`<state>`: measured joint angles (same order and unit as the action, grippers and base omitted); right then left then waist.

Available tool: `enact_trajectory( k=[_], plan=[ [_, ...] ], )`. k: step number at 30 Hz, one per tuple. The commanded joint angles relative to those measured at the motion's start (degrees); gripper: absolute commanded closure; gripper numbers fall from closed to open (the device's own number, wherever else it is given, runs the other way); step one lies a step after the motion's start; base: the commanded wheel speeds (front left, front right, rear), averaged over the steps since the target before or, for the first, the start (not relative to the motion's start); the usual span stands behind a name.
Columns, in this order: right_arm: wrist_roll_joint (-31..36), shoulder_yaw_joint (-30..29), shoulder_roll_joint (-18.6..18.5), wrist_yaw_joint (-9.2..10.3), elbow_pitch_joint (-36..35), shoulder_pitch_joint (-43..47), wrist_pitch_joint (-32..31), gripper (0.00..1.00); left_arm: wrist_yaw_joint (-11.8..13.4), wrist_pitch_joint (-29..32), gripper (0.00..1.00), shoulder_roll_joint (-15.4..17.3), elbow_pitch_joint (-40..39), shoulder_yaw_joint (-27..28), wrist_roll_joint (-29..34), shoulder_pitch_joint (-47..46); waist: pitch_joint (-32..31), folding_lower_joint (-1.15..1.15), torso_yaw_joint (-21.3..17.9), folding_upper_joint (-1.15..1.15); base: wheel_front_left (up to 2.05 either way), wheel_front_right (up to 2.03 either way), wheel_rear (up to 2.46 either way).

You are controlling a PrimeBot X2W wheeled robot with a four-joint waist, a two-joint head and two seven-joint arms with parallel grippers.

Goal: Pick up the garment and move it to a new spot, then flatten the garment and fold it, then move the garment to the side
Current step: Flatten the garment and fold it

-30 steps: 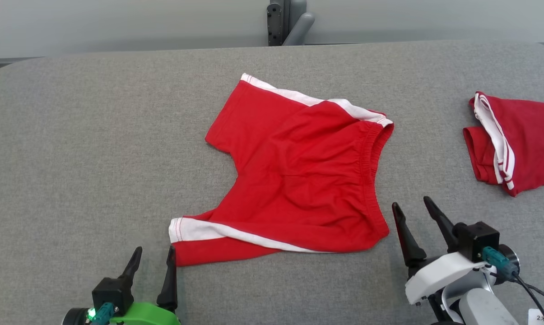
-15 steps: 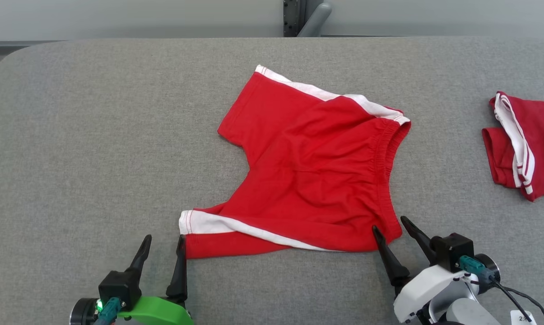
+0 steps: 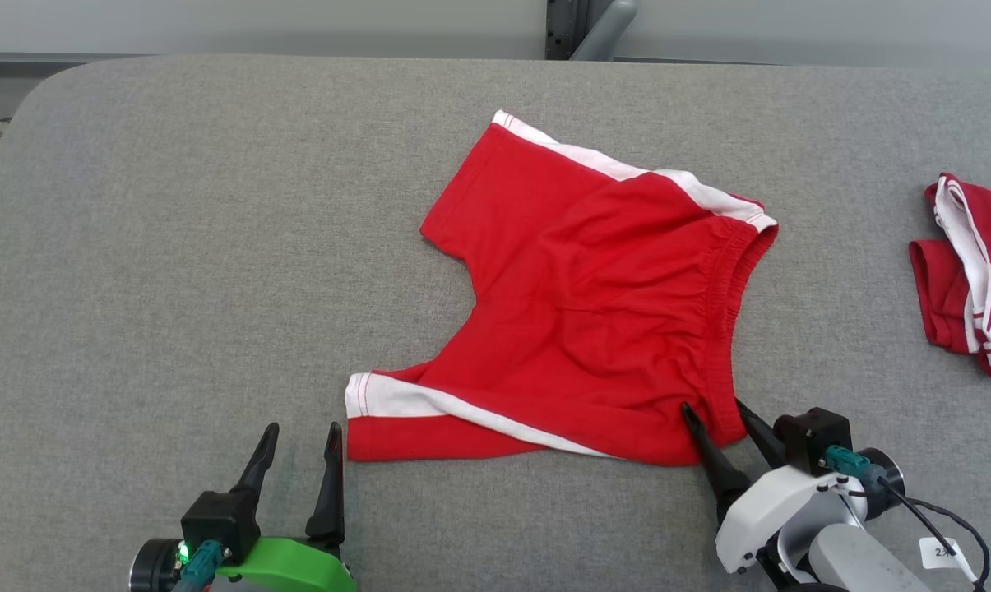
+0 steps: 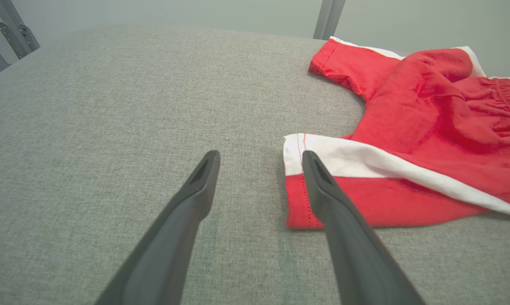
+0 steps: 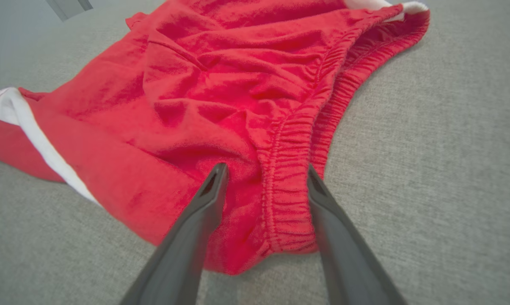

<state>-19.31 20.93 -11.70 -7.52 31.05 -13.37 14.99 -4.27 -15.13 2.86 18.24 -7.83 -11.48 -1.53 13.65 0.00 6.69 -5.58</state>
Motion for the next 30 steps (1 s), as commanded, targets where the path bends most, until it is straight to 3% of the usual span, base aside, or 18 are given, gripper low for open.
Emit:
enact_trajectory(
  k=[1,3,10,17,23,27,28,29,30],
  plan=[
    [-0.3,0.1,-0.4,0.07,0.2,-0.6,0.1,0.61,0.1,0.0,0.0,0.1,-0.2,-0.1,-0.3,0.9,-0.1,0.0,0.1,0.0,0.0,0.0,0.0],
    [-1.0,0.5,-0.6,0.07,0.1,-1.1,0.1,1.0,0.0,0.0,0.0,0.1,-0.3,-0.2,-0.3,1.1,-0.2,0.0,0.3,0.0,0.0,0.0,0.0],
    [-8.1,2.1,-1.2,0.07,-2.2,-4.1,0.1,1.0,-0.3,0.0,0.0,0.1,-0.7,-0.5,0.1,1.1,0.0,0.0,0.8,0.0,0.0,0.0,0.0],
    [-14.8,-0.7,-1.6,0.07,-0.6,-11.2,0.1,1.0,-0.5,0.0,0.0,0.1,-0.5,-2.8,-0.3,-0.7,1.6,0.0,3.3,0.0,0.0,0.0,0.0],
    [-11.5,-6.1,-2.7,0.08,7.9,-16.4,0.1,1.0,0.3,0.0,0.0,0.1,-0.5,-5.1,-1.4,-1.7,3.3,0.0,7.2,0.0,0.0,0.0,0.0],
    [-5.8,-11.9,-2.3,0.08,14.0,-18.1,0.1,1.0,0.8,0.0,0.0,0.1,-0.6,-5.7,-1.6,-1.8,3.6,0.0,8.6,0.0,0.0,0.0,0.0],
    [-4.4,-13.4,-1.8,0.08,15.1,-18.2,0.1,0.58,0.9,0.0,0.0,0.1,-0.6,-5.7,-1.7,-1.7,3.5,0.0,8.6,0.0,0.0,0.0,0.0],
    [-2.5,-14.7,-1.4,0.08,15.5,-18.2,0.1,0.0,1.0,0.0,0.0,0.1,-0.6,-5.5,-1.6,-1.5,3.3,0.0,8.6,0.0,0.0,0.0,0.0],
    [-1.0,-16.1,-0.9,0.08,15.2,-18.0,0.1,0.0,1.1,0.0,0.0,0.1,-0.6,-5.2,-1.5,-1.2,3.0,0.0,8.4,0.0,0.0,0.0,0.0]
  ],
)
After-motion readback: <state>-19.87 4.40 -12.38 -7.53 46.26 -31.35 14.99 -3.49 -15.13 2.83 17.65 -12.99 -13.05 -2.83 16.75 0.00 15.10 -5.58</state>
